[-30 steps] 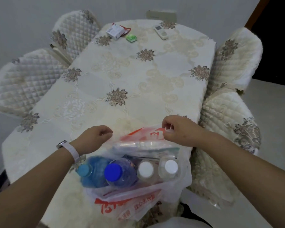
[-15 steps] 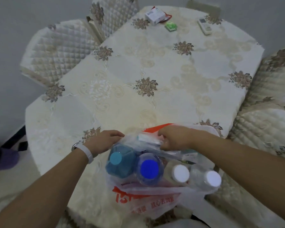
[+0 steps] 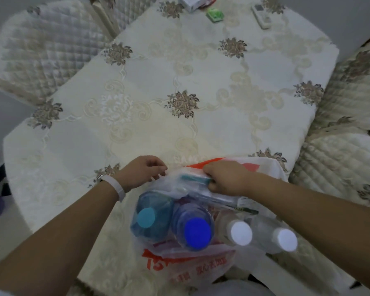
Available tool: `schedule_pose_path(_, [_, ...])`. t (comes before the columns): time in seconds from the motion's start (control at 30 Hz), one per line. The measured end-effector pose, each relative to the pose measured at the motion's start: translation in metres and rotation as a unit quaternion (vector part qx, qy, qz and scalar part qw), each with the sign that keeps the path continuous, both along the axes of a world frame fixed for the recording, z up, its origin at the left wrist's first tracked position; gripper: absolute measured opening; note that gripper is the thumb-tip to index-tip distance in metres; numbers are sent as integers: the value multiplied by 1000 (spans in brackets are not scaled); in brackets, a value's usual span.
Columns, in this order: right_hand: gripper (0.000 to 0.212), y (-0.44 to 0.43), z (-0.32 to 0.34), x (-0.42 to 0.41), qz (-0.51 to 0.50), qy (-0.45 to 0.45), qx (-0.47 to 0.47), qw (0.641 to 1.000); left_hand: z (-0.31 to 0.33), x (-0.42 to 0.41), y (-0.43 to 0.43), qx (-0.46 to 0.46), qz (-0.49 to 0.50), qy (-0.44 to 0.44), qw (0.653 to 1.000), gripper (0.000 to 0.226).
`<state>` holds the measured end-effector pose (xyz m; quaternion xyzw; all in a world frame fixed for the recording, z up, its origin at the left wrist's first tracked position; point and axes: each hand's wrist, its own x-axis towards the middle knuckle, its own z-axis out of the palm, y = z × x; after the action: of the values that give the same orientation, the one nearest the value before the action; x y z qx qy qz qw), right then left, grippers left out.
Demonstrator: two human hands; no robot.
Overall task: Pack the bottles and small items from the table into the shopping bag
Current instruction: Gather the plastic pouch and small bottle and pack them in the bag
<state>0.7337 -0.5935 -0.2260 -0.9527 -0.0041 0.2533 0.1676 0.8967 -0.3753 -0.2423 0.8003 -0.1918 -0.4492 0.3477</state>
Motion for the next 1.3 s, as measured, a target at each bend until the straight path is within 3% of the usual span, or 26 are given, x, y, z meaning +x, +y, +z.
schedule_pose_path(0.1, [16,-4,9,-11,11,-47,5,999,-6,2,-14,9,-23,-37,999,3])
schedule_pose_path(0.23, [15,-7,17,-28,35,-88,37,995,-3,0,-44,34,-132,-45,990,18])
schedule_pose_path(0.43, [12,-9,19,-40,30,-104,42,993,5,-6,-78,85,-316,-101,939,8])
schedule_pose_path(0.67, [19,-9,12,-44,27,-105,-13,994,26,5,-73,31,-268,-205,941,10])
schedule_pose_path(0.83, [24,0,3,-29,4,-53,-98,994,37,-4,-68,22,-267,-254,929,19])
schedule_pose_path(1.07, [19,-13,5,-29,-14,-43,-39,998,34,-15,-72,30,-253,-221,941,18])
schedule_pose_path(1.2, [19,-21,10,-36,-63,-55,21,996,31,-21,-94,42,-334,-262,904,45])
schedule_pose_path(1.3, [27,-23,11,-45,-86,-66,39,993,25,-27,-112,64,-393,-303,866,54])
